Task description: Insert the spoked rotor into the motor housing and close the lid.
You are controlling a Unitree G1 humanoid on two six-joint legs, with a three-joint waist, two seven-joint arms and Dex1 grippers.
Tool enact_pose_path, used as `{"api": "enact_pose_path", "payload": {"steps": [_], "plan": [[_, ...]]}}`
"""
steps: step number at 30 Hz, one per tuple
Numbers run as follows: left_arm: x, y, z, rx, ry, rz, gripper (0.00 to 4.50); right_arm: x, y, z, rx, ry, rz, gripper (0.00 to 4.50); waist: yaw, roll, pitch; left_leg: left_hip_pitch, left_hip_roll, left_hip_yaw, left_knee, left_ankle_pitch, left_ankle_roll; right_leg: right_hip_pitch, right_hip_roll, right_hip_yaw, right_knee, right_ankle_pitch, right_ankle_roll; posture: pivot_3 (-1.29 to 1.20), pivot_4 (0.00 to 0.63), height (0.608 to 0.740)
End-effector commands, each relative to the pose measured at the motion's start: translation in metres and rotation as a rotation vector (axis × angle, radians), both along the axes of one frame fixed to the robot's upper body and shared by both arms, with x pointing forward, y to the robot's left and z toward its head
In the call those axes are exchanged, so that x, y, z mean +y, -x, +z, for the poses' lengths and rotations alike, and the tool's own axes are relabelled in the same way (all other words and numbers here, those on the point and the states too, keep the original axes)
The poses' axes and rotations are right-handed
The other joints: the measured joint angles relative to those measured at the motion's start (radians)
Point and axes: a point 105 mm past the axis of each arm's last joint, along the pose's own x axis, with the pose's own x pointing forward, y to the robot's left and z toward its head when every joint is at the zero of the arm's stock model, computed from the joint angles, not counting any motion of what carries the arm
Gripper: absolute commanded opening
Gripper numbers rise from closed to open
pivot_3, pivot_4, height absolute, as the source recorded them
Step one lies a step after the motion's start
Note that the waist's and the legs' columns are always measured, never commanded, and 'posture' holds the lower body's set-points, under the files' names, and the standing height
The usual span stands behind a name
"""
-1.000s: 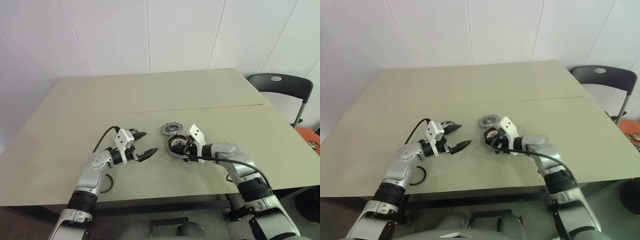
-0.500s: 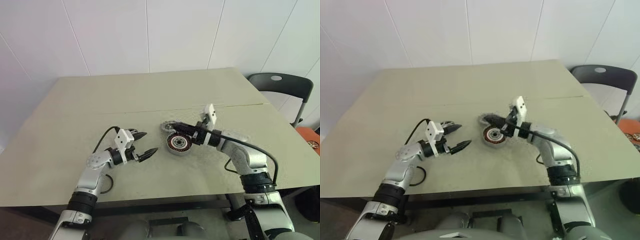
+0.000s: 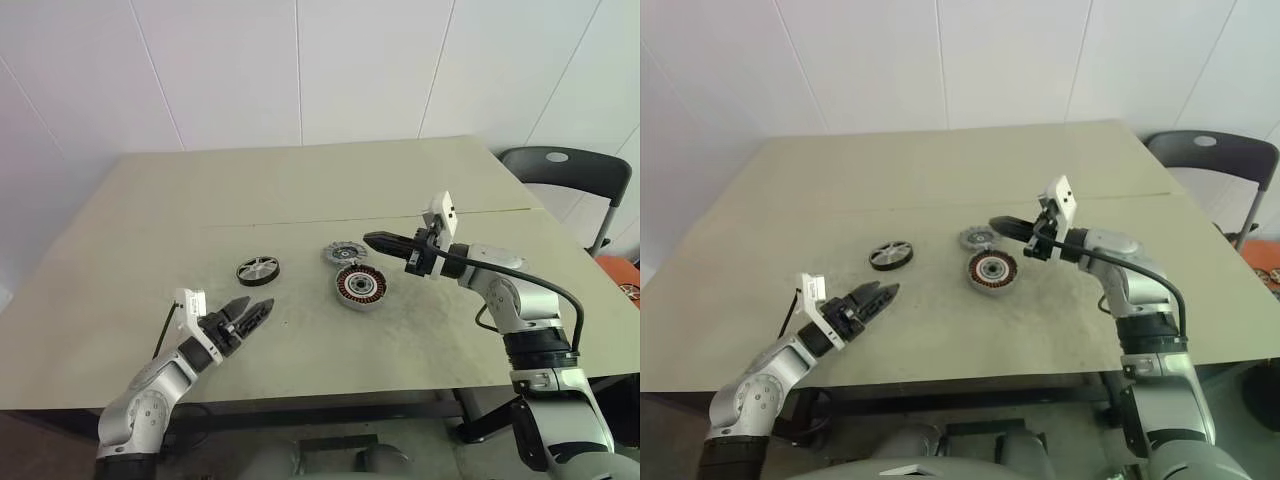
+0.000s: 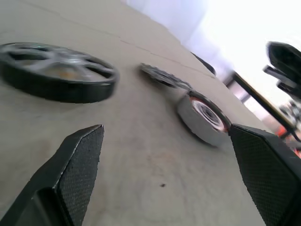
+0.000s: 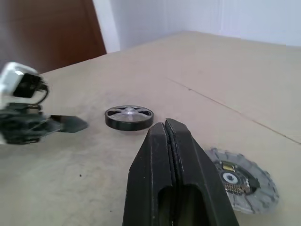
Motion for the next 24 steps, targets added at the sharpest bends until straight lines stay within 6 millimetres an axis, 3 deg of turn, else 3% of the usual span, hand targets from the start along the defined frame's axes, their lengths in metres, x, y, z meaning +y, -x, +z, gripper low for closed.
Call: {"api": "enact_pose_path", "payload": {"steps": [1,6,13,16,24], "plan": [[-0.002,-0.015,0.007,0.057,0.074,0.062,4.50,0.002,0.016,0.009,-0.044,0.061,0.117,0.01,-0.001,0.000,0.000,0.000,0.000,0.000,0.000,0.000,0.000,0.000,0.000,0.000,0.000,0.000,0.000,0.00,0.000,0.740],[-0.006,-0.035,0.012,0.110,0.204,0.134,4.50,-0.012,0.042,-0.011,0.011,0.189,0.224,0.01,-0.002,-0.001,0.000,-0.001,0.000,0.000,0.000,-0.001,0.001,0.000,0.000,0.000,-0.002,0.000,0.000,0.00,0.000,0.740],[-0.006,-0.056,-0.004,0.246,0.331,0.231,4.50,-0.028,0.050,-0.017,0.028,0.229,0.191,0.01,-0.001,-0.001,0.000,0.000,0.001,0.001,0.001,-0.001,0.000,0.001,0.000,-0.001,-0.001,-0.001,0.002,0.00,0.000,0.740],[-0.009,-0.063,-0.013,0.305,0.378,0.267,3.91,-0.029,0.050,-0.017,0.027,0.226,0.177,0.00,0.006,-0.001,0.000,0.000,0.001,0.001,0.003,-0.002,-0.002,0.002,-0.001,-0.002,-0.002,-0.001,0.002,0.00,0.000,0.740],[-0.013,-0.068,-0.024,0.366,0.466,0.290,1.23,-0.035,0.054,-0.018,0.046,0.201,0.158,0.00,0.021,0.000,-0.001,0.000,0.000,0.002,0.001,-0.001,0.000,0.002,-0.001,-0.001,-0.004,0.001,0.001,0.00,0.000,0.740]]}}
